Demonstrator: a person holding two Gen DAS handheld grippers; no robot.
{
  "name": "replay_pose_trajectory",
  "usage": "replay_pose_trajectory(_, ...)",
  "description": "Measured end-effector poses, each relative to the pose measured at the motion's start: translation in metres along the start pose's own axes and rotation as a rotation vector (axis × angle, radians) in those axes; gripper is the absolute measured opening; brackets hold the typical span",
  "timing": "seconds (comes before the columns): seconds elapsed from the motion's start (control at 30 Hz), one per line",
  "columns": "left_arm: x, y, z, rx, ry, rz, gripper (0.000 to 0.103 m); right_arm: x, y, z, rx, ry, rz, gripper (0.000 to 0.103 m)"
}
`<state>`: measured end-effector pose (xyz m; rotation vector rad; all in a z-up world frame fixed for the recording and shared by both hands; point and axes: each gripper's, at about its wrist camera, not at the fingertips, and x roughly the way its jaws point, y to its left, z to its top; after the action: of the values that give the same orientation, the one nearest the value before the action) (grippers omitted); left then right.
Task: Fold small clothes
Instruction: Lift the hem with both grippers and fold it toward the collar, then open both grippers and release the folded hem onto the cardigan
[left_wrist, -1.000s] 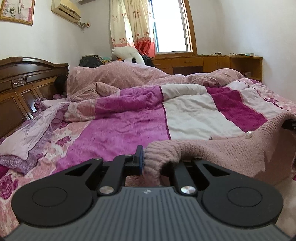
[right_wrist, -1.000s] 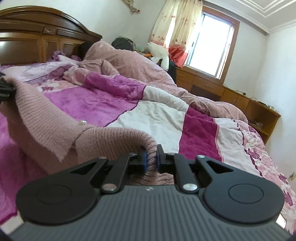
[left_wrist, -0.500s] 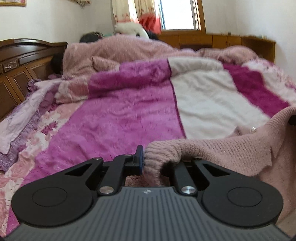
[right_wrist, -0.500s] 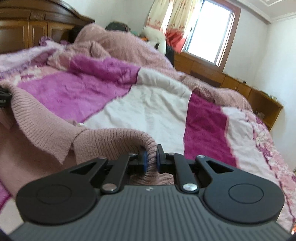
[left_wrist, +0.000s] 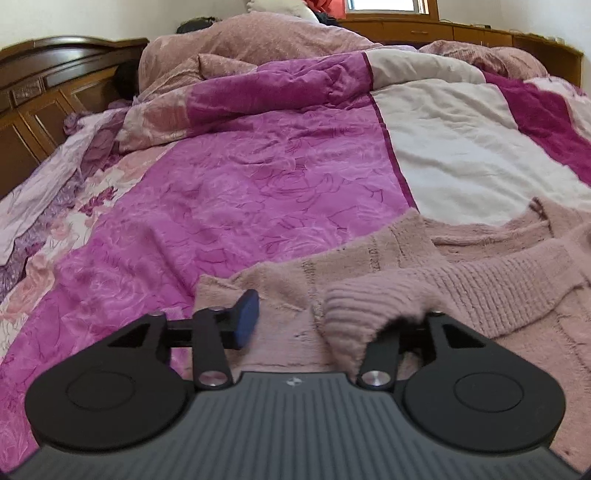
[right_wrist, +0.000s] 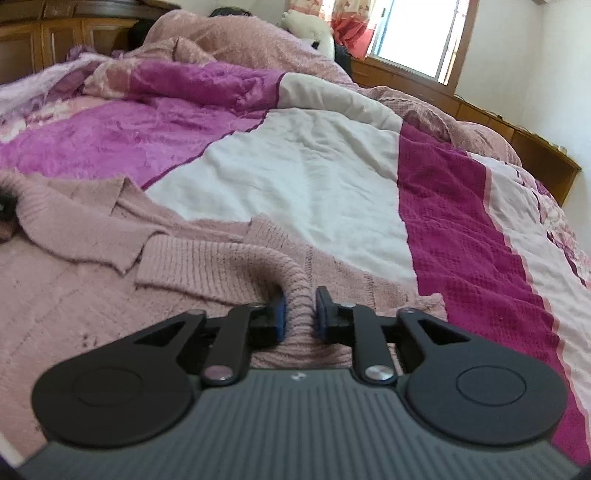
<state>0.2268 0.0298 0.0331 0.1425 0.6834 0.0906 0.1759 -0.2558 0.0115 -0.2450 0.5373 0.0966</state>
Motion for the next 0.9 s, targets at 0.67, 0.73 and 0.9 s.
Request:
replay_pose_trajectory(0.67,-0.111,0.013,-0.041,0.066,-0.014,-0.115,0.068,-0.081,-0.022,-0.034,0.092,-0.02,0.063,0.047)
replay_pose_trajectory(0.73,-0.118,0.013,-0.046,0.05,-0.009,-0.128,0.068,-0.078,-0.02,-0.041,0.105,0.005,0.072,0.047)
replay_pose_trajectory(0.9,-0.126,0.004,-0.057,0.068,-0.002,-0.171,0.068,-0.073,-0.016,-0.052,0.142,0.018,0.071,0.047)
